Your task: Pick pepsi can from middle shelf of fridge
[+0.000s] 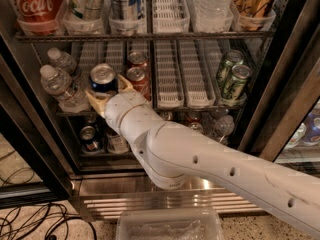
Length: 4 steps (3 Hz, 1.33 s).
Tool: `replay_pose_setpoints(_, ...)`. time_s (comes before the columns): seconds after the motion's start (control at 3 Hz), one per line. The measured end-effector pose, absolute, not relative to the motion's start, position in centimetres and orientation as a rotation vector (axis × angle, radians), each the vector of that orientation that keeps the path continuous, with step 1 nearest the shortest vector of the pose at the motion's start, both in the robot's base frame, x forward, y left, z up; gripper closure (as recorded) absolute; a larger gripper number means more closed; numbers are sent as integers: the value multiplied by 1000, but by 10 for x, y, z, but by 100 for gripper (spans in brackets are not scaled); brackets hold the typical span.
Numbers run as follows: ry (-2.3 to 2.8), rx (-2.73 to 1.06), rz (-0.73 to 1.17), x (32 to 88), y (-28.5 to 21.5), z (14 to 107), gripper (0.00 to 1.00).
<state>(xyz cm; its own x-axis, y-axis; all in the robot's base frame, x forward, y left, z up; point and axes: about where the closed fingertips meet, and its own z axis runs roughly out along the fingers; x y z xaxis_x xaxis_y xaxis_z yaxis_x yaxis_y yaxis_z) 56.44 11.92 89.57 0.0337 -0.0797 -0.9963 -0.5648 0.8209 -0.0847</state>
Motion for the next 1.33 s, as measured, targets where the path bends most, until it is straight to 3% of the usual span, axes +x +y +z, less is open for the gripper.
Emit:
replay_pose_setpoints(0.67, 1616, -693, 386, 556, 72, 884, 100)
replay_pose_setpoints(1.33, 1624, -928, 514, 530, 85, 879, 100)
